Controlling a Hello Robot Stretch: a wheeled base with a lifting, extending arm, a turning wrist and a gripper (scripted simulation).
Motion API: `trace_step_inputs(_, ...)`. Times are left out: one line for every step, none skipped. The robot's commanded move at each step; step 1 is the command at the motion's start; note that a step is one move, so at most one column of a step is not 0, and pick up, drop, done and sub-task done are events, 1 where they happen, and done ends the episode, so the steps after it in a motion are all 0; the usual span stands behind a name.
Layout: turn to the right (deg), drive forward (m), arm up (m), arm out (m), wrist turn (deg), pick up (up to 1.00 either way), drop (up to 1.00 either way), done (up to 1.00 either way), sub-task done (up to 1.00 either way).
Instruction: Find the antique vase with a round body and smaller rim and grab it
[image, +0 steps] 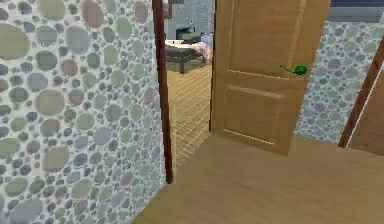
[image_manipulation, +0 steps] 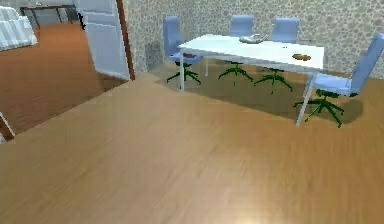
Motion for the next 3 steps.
trace_step_inputs(30.0, 0.00, 0.00, 0.00, 0.0, 0.00, 0.00, 0.00, 0.00)
trace_step_inputs(0.0, 0.05, 0.00, 0.00, 0.0, 0.00, 0.00, 0.00, 0.00)
trace_step_inputs(45.0, 0.00, 0.00, 0.00, 0.0, 0.00, 0.00, 0.00, 0.00)
